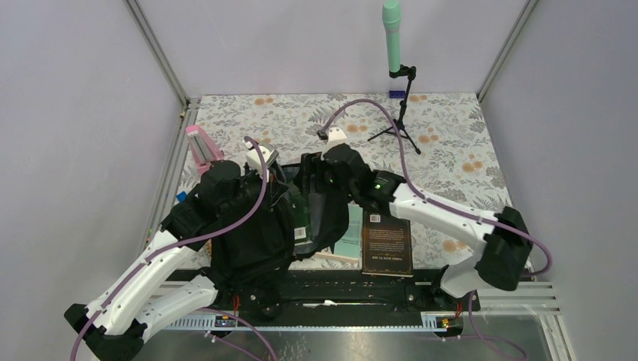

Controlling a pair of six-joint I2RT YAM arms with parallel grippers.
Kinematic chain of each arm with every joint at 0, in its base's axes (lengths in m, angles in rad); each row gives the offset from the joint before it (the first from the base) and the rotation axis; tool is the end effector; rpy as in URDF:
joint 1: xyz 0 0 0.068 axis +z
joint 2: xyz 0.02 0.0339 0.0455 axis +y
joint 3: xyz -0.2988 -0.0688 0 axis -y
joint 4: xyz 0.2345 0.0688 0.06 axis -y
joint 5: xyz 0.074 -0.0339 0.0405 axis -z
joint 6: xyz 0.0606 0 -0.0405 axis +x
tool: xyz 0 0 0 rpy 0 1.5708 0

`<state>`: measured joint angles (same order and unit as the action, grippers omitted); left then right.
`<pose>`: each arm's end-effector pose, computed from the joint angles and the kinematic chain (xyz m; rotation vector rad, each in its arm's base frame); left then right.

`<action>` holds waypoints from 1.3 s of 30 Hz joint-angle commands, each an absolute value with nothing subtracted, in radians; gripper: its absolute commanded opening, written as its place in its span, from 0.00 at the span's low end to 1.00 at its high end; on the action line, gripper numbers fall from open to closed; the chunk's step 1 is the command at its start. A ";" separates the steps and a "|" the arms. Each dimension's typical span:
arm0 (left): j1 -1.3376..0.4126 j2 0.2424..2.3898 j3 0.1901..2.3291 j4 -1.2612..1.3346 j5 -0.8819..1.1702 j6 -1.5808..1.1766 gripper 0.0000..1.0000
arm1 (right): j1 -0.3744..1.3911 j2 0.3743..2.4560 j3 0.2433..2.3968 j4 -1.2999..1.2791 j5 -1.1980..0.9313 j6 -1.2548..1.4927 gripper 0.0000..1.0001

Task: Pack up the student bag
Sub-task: Place the book in the student bag, then pick up the book from the center of the board.

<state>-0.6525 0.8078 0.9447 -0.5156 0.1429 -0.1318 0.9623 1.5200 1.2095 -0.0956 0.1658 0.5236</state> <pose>0.1236 -0.1053 0.3714 0.6089 1.9083 -0.6510 0.2193 0.2973 0.3446 -0.3378 2.0327 0.7907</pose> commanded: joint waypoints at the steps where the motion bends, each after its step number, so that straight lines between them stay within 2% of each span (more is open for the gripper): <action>1: -0.646 0.808 0.972 -0.440 0.062 -0.142 0.00 | 0.969 1.411 1.190 -0.179 0.195 0.450 0.81; 8: -0.646 0.871 1.081 -0.523 0.004 -0.197 0.00 | 0.911 1.227 1.088 -0.363 0.274 0.422 0.90; 14: -0.646 0.874 1.084 -0.495 -0.024 -0.225 0.00 | 0.712 1.004 0.909 -0.504 0.188 0.442 0.92; 21: -0.644 0.867 1.031 -0.495 -0.067 -0.227 0.00 | 0.540 0.881 0.755 -0.723 0.192 0.561 0.94; 25: -0.643 0.859 1.026 -0.494 -0.068 -0.227 0.00 | 0.525 0.822 0.674 -0.836 0.259 0.689 0.94; 27: -0.643 0.855 1.025 -0.494 -0.071 -0.226 0.00 | 0.525 0.794 0.630 -0.857 0.225 0.743 0.95; 28: -0.643 0.853 1.025 -0.494 -0.073 -0.226 0.00 | 0.526 0.781 0.608 -0.864 0.201 0.764 0.99; 39: -0.638 0.844 1.017 -0.494 -0.067 -0.224 0.00 | 0.527 0.775 0.504 -0.890 0.040 0.832 1.00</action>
<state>-0.6476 0.8703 1.0195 -0.5823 -0.0387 -0.2184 0.5293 0.7567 0.5228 -0.8726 0.1112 0.7914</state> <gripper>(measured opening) 0.021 0.995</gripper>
